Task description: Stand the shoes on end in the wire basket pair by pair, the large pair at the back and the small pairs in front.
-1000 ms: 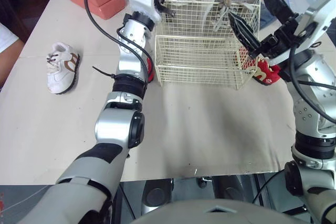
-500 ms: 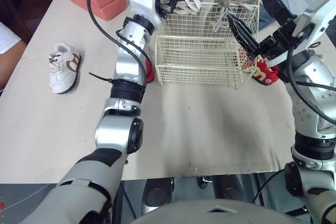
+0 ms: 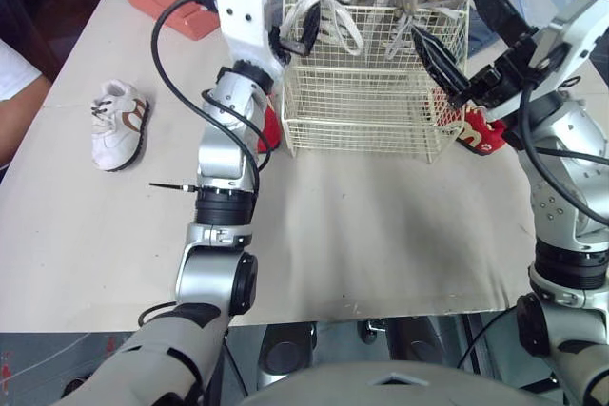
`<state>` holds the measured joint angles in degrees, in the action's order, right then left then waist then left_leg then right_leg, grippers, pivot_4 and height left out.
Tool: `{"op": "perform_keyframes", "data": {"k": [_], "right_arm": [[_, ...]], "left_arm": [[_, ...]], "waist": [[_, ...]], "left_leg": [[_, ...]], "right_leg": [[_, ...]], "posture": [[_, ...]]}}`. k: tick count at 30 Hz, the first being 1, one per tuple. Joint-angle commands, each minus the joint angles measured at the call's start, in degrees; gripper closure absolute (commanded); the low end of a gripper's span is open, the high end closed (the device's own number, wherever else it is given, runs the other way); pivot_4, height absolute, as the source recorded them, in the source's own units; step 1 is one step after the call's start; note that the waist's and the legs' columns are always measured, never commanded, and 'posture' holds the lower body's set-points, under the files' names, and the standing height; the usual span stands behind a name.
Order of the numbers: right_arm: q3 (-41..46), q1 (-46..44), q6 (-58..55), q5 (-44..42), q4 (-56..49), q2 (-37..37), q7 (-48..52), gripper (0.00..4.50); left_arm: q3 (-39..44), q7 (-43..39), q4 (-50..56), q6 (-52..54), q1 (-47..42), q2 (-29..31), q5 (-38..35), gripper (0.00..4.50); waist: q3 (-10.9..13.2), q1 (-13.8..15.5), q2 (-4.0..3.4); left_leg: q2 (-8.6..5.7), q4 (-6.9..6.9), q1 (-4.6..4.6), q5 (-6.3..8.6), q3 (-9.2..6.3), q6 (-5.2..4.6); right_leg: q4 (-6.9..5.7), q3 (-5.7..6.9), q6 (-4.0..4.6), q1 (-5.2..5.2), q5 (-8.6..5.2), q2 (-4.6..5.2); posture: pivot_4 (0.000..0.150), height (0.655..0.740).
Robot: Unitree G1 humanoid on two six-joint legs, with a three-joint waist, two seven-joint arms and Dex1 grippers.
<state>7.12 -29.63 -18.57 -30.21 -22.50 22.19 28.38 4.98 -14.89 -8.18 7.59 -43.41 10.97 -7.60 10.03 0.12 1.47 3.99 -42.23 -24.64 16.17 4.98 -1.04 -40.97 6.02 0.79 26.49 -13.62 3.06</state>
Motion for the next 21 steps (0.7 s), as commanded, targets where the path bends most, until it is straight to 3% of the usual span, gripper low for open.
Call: {"op": "perform_keyframes", "data": {"k": [1, 8, 14, 21], "right_arm": [[1.16, 0.05, 0.59, -0.39, -1.11, 1.14, 0.75, 0.00], [5.42, 3.61, -0.14, -1.73, -0.72, 5.41, 2.50, 0.00], [11.11, 10.04, -2.50, -2.98, 1.05, 12.75, 6.25, 0.00], [15.20, 17.73, -7.05, -3.24, 3.66, 18.35, 8.02, 0.00]], "left_arm": [[0.05, -0.08, 4.39, 3.64, 2.58, 0.43, -1.18, 0.05], [2.85, -5.97, 16.98, 8.88, 8.28, 5.53, -7.92, 0.05], [4.28, -17.24, 23.26, 12.24, 8.12, 13.43, -16.69, 0.05], [2.65, -33.35, 29.19, 25.24, 8.54, 26.17, -29.41, 0.05]], "waist": [[-0.01, 0.13, -0.01], [0.00, 0.64, -0.01], [0.00, 0.78, -0.01], [0.00, 0.50, -0.01]], "left_leg": [[0.00, 0.00, 0.01, 0.00, 0.00, 0.00], [0.05, 0.01, -0.06, 0.00, -0.06, 0.00], [0.04, 0.02, -0.08, 0.00, -0.06, 0.00], [0.08, 0.06, 0.01, 0.01, -0.14, 0.00]], "right_leg": [[0.00, -0.01, 0.00, 0.00, 0.00, 0.00], [0.06, -0.03, 0.00, 0.03, 0.00, -0.02], [0.12, 0.03, 0.00, 0.01, 0.00, 0.00], [0.10, -0.10, -0.01, 0.01, -0.02, -0.10]], "posture": [[0.150, 0.6860], [0.150, 0.6860], [0.150, 0.6860], [0.150, 0.6860]]}}
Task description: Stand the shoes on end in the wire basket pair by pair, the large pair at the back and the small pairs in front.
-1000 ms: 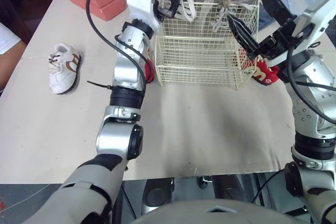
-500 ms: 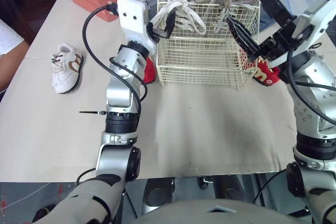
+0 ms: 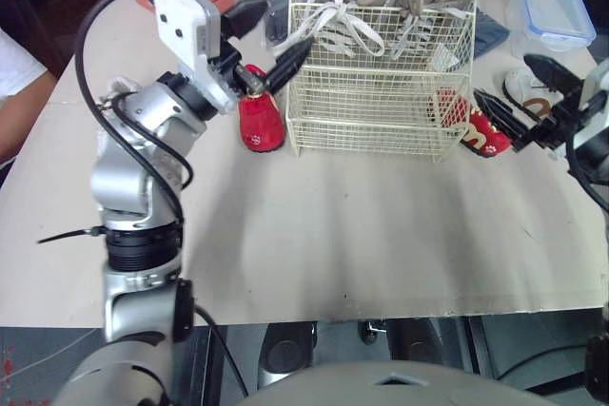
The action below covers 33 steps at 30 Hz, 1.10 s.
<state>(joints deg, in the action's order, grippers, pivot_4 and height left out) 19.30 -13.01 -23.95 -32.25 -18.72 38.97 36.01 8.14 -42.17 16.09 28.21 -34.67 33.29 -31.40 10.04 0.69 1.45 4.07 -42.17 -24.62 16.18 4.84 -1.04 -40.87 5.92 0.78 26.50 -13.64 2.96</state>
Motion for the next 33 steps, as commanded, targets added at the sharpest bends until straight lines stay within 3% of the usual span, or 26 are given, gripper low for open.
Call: {"op": "perform_keyframes", "data": {"k": [1, 8, 16, 27, 30, 32, 33], "right_arm": [[3.12, 1.99, -1.63, -0.56, 0.83, 1.90, 0.55, 0.00], [-1.33, 5.33, 3.82, 7.22, 9.84, 4.63, 5.67, 0.00], [-2.57, 1.64, 6.24, 10.47, 19.90, 5.33, 7.78, 0.00], [-2.06, -3.24, 4.53, 6.42, 26.96, 1.74, 10.86, 0.00], [-2.60, -4.34, 5.08, 6.88, 28.38, 1.82, 11.85, 0.79], [-2.74, -4.83, 5.35, 7.20, 28.98, 1.79, 12.11, 1.85], [-2.86, -4.96, 5.57, 7.40, 29.15, 1.81, 12.26, 2.13]], "left_arm": [[-1.04, -7.73, 5.80, 6.16, -0.11, 5.59, -6.67, 0.05], [-5.93, -15.56, 11.04, 14.84, -1.79, 13.61, -11.96, 0.05], [-6.40, -17.28, 12.25, 19.21, -4.68, 15.80, -15.12, 0.05], [-6.64, -16.94, 11.78, 21.13, -5.50, 15.06, -15.90, 0.05], [-6.11, -15.47, 11.71, 22.90, -5.64, 14.69, -17.07, 0.00], [-6.19, -14.21, 11.75, 24.33, -5.88, 14.72, -17.56, 0.00], [-6.34, -13.63, 11.77, 25.00, -6.08, 14.71, -17.70, 0.00]], "waist": [[0.00, -0.05, 0.00], [0.00, 0.09, 0.00], [0.01, 0.08, -0.01], [0.02, 0.06, -0.02], [0.01, 0.15, -0.02], [0.01, 0.10, -0.02], [0.01, 0.09, -0.02]], "left_leg": [[0.00, 0.01, 0.00, 0.00, -0.04, 0.00], [0.00, 0.01, 0.03, 0.00, -0.06, -0.01], [-0.05, 0.02, 0.07, 0.00, -0.04, 0.00], [-0.04, 0.02, 0.08, 0.00, -0.01, 0.00], [-0.04, 0.01, 0.06, 0.00, -0.02, 0.00], [-0.04, 0.00, 0.06, 0.00, 0.00, 0.00], [-0.04, 0.00, 0.06, 0.00, 0.00, 0.00]], "right_leg": [[0.00, -0.02, 0.00, 0.00, 0.00, -0.02], [0.03, -0.11, -0.19, -0.01, -0.11, -0.05], [0.04, -0.19, -0.20, 0.00, -0.13, -0.16], [0.04, -0.25, -0.17, 0.01, -0.10, -0.17], [0.05, -0.23, -0.16, 0.01, -0.10, -0.15], [0.04, -0.25, -0.16, 0.01, -0.10, -0.13], [0.05, -0.25, -0.16, 0.01, -0.10, -0.13]], "posture": [[0.150, 0.6860], [0.150, 0.6860], [0.150, 0.6860], [0.150, 0.6860], [0.150, 0.6860], [0.150, 0.6860], [0.150, 0.6860]]}}
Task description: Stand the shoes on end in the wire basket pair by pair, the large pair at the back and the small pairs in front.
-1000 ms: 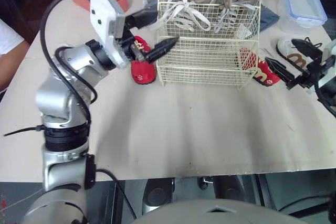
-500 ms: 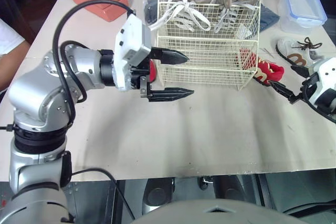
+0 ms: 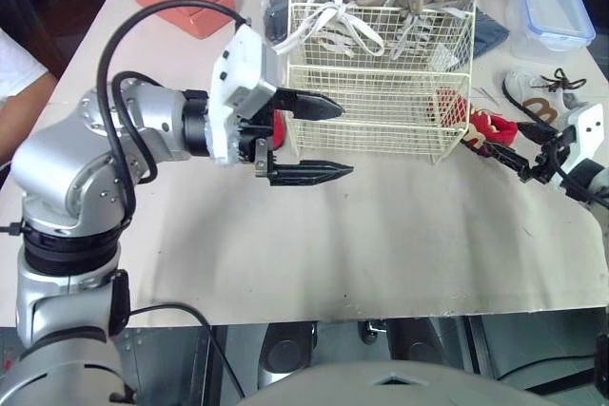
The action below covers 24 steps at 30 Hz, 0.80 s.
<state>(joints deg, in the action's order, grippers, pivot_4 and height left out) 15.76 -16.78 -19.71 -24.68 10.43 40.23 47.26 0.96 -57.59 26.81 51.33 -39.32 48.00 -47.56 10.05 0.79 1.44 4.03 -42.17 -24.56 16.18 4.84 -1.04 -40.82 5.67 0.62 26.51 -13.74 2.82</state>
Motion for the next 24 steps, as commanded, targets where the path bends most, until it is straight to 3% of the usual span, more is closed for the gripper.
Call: {"op": "perform_keyframes", "data": {"k": [1, 5, 10, 14, 24], "right_arm": [[0.63, -1.25, 1.42, -0.09, 0.07, 0.53, 1.10, 2.75], [1.05, -0.33, 1.30, -0.17, -0.88, 0.68, 1.36, 4.47], [3.85, 1.99, 1.11, -1.31, -3.51, 2.07, 1.76, 4.49], [7.34, 3.08, 9.47, 1.93, -4.66, 3.60, -0.84, 4.49], [16.30, -1.33, 20.06, 0.45, -5.06, 2.55, -7.23, 4.49]], "left_arm": [[0.73, 2.33, 1.11, 2.45, -1.56, -0.06, -1.63, 0.00], [0.00, 3.87, 1.26, 3.17, -1.83, -0.38, -1.13, 0.00], [-1.22, 3.99, 1.81, 2.40, -2.12, -0.84, -0.80, 0.00], [-1.63, 3.43, 1.31, 1.38, -2.19, -0.80, -0.04, 0.00], [-3.19, -0.42, -2.42, -2.39, -3.94, -0.40, 3.70, 0.00]], "waist": [[0.00, -0.01, 0.00], [0.00, -0.02, 0.00], [0.00, 0.10, -0.01], [0.01, 0.08, -0.03], [0.02, -0.04, -0.04]], "left_leg": [[0.00, 0.00, 0.00, 0.00, 0.00, 0.00], [0.00, 0.02, 0.02, 0.00, 0.00, 0.00], [0.02, 0.01, 0.01, 0.00, 0.00, 0.00], [0.01, 0.01, -0.02, 0.00, -0.01, 0.00], [0.00, 0.02, 0.07, -0.01, 0.09, 0.01]], "right_leg": [[0.00, 0.00, 0.00, 0.00, 0.00, -0.01], [-0.01, -0.01, 0.01, 0.00, 0.00, -0.02], [-0.01, -0.01, 0.06, 0.00, 0.03, 0.00], [0.00, 0.01, 0.06, 0.01, 0.03, 0.02], [-0.03, -0.07, -0.02, 0.01, -0.01, -0.04]], "posture": [[0.150, 0.6860], [0.150, 0.6860], [0.150, 0.6860], [0.150, 0.6860], [0.150, 0.6860]]}}
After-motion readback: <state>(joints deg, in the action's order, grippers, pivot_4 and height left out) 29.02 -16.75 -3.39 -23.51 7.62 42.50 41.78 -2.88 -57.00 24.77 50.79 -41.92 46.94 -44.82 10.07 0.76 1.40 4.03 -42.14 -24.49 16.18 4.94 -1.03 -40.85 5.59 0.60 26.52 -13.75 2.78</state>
